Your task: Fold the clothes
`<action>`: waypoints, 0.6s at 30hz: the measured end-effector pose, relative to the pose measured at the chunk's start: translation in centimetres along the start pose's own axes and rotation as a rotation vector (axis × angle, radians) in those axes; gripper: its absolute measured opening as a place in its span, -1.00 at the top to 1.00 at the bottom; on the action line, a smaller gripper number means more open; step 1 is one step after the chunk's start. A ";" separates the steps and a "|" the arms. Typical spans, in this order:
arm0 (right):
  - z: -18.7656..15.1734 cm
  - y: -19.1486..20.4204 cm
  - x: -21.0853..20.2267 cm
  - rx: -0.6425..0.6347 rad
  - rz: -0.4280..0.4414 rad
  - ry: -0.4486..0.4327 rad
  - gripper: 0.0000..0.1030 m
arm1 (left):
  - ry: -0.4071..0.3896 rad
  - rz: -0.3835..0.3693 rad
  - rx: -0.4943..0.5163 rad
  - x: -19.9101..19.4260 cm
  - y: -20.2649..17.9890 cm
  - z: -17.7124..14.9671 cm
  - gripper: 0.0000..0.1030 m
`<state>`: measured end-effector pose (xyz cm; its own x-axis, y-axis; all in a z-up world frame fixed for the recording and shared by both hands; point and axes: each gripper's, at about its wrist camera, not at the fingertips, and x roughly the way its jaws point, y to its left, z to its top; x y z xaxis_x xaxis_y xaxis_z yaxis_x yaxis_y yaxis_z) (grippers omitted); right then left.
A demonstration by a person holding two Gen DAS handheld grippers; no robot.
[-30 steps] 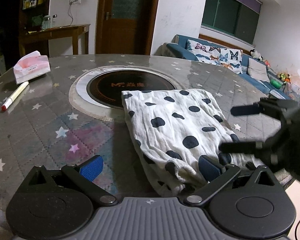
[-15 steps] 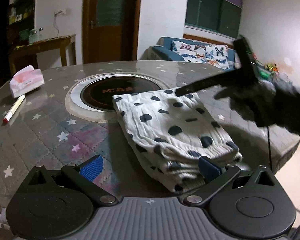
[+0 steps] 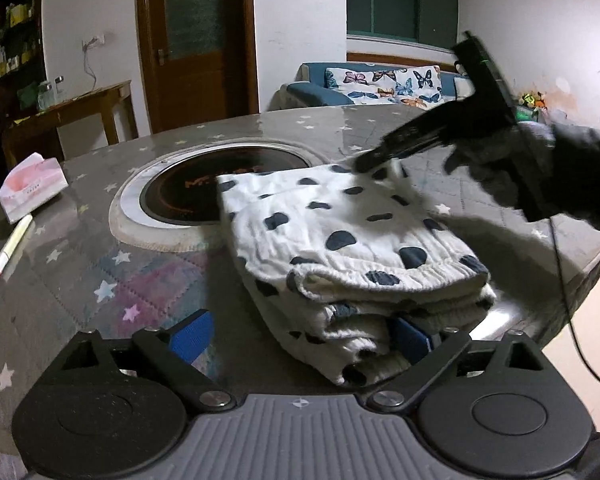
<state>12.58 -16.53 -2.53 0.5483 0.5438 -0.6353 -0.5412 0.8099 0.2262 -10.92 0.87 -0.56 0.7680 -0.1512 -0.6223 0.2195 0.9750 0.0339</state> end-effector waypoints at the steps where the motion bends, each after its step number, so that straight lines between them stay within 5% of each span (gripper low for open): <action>1: -0.3 -0.2 -0.6 0.009 -0.018 -0.007 0.63 | 0.000 0.006 0.004 0.3 0.1 0.1 -0.84; 9: -3.9 -2.4 -5.8 0.093 -0.164 -0.047 0.64 | -0.053 0.062 0.053 4.0 1.0 2.9 -0.80; 18: -7.3 -1.2 -10.6 0.064 -0.249 -0.090 0.45 | -0.026 -0.005 0.070 5.7 2.7 4.3 -0.81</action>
<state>2.76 -24.85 -1.51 0.7155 0.3417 -0.6094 -0.3431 0.9317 0.1196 -3.35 1.97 -0.69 0.7821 -0.1607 -0.6020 0.2636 0.9608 0.0859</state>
